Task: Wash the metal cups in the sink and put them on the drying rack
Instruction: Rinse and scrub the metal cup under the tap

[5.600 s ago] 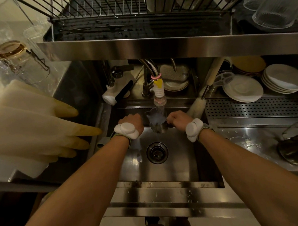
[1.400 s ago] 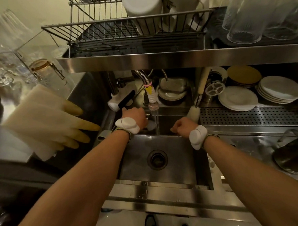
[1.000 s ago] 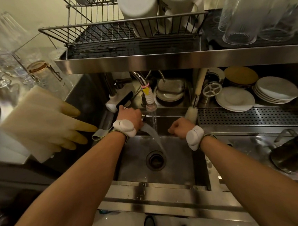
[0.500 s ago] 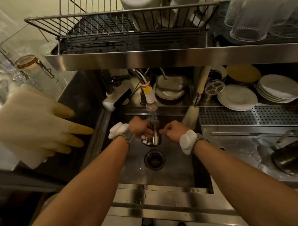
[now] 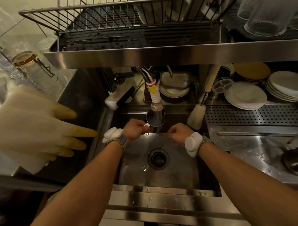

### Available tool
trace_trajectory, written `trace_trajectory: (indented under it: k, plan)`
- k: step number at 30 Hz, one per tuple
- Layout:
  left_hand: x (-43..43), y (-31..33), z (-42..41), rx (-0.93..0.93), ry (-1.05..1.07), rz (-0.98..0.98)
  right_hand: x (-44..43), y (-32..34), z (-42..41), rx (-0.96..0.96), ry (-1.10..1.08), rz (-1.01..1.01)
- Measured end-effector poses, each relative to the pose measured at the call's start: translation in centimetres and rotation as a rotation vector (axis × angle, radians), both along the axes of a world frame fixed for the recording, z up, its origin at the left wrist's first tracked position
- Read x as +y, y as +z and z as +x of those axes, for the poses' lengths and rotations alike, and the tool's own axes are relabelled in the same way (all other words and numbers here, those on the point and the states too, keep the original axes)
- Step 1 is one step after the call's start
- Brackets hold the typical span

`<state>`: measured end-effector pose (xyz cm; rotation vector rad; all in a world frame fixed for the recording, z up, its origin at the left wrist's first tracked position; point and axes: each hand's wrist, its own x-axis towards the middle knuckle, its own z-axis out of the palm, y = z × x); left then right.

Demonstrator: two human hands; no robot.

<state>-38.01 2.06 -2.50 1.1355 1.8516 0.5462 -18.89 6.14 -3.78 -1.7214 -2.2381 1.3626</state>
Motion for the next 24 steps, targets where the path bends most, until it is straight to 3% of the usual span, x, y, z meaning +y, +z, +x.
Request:
trace_trajectory:
  k: [7, 13, 24]
  plan:
    - [0.8, 1.9, 0.5, 0.331, -0.192, 0.007, 0.1, -0.4, 0.8, -0.065, 0.005, 0.013]
    - [0.7, 4.9, 1.7, 0.946, -0.379, 0.103, 0.1, 0.4, 1.4, -0.016, 0.007, 0.017]
    - [-0.2, 7.6, 2.6, 1.329, -0.527, 0.155, 0.1, 2.5, 1.8, 0.047, 0.017, 0.027]
